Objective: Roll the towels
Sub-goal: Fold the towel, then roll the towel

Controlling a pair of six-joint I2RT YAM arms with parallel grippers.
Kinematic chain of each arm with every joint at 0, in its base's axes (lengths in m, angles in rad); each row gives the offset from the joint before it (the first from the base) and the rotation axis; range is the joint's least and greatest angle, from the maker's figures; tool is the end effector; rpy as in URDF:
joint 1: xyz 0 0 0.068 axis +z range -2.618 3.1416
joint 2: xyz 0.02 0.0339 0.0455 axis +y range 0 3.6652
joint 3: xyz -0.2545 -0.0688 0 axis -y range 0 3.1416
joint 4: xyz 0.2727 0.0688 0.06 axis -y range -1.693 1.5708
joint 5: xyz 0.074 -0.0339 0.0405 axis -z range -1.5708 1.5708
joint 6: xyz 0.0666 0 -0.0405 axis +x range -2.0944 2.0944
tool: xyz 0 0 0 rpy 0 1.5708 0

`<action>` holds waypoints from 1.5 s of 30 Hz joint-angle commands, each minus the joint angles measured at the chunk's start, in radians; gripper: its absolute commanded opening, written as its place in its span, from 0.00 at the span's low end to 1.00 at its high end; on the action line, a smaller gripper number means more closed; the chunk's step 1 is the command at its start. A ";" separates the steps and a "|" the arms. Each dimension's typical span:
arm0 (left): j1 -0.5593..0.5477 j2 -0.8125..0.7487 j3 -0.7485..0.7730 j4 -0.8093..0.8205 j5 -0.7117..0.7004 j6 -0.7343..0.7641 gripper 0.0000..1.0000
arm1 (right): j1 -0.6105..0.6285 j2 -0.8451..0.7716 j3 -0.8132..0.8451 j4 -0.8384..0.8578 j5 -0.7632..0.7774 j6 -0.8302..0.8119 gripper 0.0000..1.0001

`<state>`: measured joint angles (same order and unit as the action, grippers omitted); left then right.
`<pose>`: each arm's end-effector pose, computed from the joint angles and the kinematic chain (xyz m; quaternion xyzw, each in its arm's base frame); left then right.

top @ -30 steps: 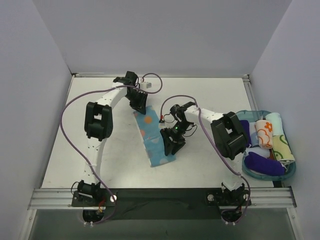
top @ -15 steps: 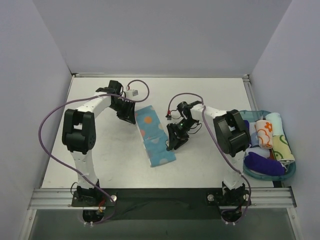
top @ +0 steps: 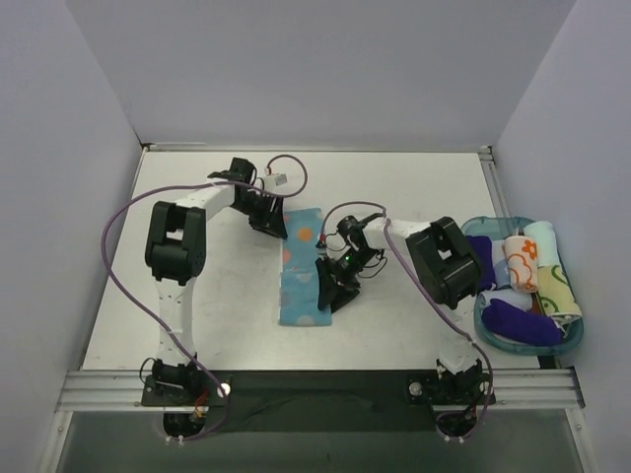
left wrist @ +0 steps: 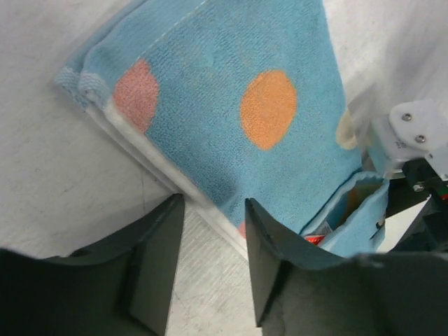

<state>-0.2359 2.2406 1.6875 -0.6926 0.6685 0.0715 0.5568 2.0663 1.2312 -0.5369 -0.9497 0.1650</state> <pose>0.4589 -0.1528 0.1012 0.1952 0.9131 -0.3352 0.1258 0.3031 0.2525 0.0650 0.2168 -0.8592 -0.4568 0.0781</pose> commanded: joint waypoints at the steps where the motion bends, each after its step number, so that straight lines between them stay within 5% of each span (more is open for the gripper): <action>1: 0.020 -0.061 0.009 0.013 0.028 0.060 0.52 | -0.030 -0.070 -0.009 -0.053 0.055 -0.041 0.48; 6: 0.084 -0.416 -0.204 0.085 0.043 0.140 0.63 | -0.141 -0.224 0.002 -0.112 0.088 -0.102 0.48; 12: 0.061 -0.821 -0.556 0.113 0.033 0.509 0.70 | -0.095 -0.238 0.097 -0.086 0.091 -0.059 0.43; 16: -0.054 -0.999 -0.742 0.116 -0.078 0.776 0.73 | -0.026 -0.155 0.184 -0.057 0.078 -0.030 0.38; 20: -0.291 -1.113 -0.899 0.169 -0.292 0.875 0.71 | 0.015 -0.052 0.198 0.000 0.098 -0.015 0.36; 30: -0.709 -1.115 -1.092 0.364 -0.510 0.867 0.61 | 0.015 0.101 0.171 0.089 0.108 0.027 0.32; 41: -0.803 -0.920 -1.118 0.478 -0.605 0.803 0.50 | 0.018 0.100 0.152 0.103 0.104 0.028 0.31; 45: -0.804 -0.882 -1.117 0.482 -0.621 0.784 0.38 | 0.022 0.100 0.145 0.100 0.108 0.013 0.31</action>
<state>-1.0336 1.3247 0.5732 -0.2321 0.0883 0.8810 0.5751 2.1487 1.4048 -0.4377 -0.9127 0.2123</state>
